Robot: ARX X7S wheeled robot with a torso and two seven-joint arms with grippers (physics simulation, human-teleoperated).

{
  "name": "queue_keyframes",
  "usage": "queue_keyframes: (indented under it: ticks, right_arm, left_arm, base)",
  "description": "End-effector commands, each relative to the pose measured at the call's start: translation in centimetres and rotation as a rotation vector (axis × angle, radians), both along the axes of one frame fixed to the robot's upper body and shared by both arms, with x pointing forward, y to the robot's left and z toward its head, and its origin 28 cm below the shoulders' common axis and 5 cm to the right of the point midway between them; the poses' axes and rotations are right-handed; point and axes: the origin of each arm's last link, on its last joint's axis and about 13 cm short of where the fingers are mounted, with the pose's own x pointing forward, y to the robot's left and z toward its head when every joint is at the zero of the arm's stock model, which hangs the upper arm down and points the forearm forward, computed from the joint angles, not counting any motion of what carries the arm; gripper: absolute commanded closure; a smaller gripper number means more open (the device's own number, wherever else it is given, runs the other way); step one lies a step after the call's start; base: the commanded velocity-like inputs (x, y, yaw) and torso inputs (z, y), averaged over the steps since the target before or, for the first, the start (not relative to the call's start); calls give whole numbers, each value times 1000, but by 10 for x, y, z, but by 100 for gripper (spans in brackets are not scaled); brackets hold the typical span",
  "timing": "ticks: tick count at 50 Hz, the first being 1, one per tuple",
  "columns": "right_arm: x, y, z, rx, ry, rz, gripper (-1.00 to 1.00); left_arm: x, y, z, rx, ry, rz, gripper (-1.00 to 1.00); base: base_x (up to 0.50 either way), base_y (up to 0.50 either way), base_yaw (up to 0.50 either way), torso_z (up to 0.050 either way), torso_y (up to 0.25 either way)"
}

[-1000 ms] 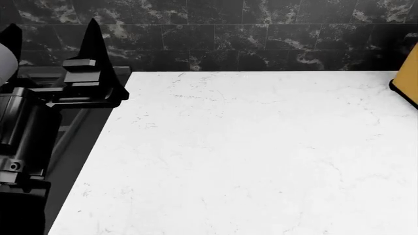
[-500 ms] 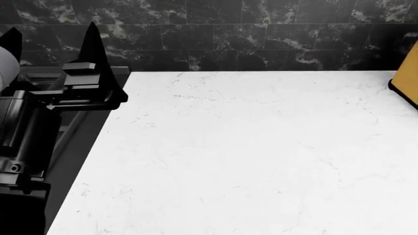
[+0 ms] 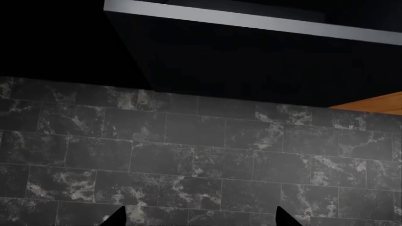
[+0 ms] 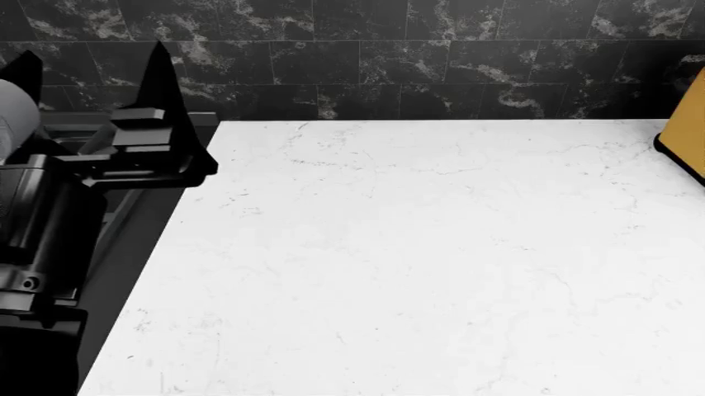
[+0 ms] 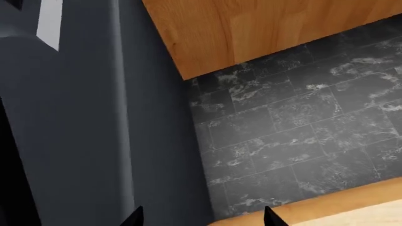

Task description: Pick the corn, radish from the counter and place them in the cabinet. Then close the cabinet.

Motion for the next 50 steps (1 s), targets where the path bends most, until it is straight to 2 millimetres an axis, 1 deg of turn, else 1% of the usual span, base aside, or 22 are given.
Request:
queue_keyframes:
  ticks: [1, 4, 10, 17, 27, 36, 41, 50]
  right_arm:
    - [-103, 70, 34, -335, -481, 364, -100]
    - [-106, 74, 34, -338, -496, 392, -100]
    - [-105, 81, 29, -365, -502, 458, -100]
    - [-105, 82, 29, -418, -495, 556, -100]
    - [-105, 81, 28, -468, -432, 661, -100]
    - [-106, 81, 28, -495, -358, 708, -100]
    - [-107, 81, 28, -503, -309, 698, -100]
    - [-107, 80, 28, -525, -271, 712, -100]
  left_arm:
    - [1, 0, -2, 1, 6, 0, -100]
    - [1, 0, -2, 1, 7, 0, -100]
    - [0, 0, -2, 2, 7, 0, -100]
    - [0, 0, -2, 2, 9, 1, -100]
    - [1, 2, -2, 0, 12, 8, -100]
    - [2, 3, -4, -2, 19, 12, -100]
    - [2, 4, -5, -2, 21, 15, -100]
    - [3, 7, -7, -4, 26, 25, -100]
  base:
    - [0, 0, 0, 0, 0]
    - [0, 0, 0, 3, 11]
    - [0, 0, 0, 2, 8]
    - [0, 0, 0, 1, 8]
    - [0, 0, 0, 2, 6]
    - [0, 0, 0, 3, 6]
    - [0, 0, 0, 2, 5]
    - [0, 0, 0, 2, 5]
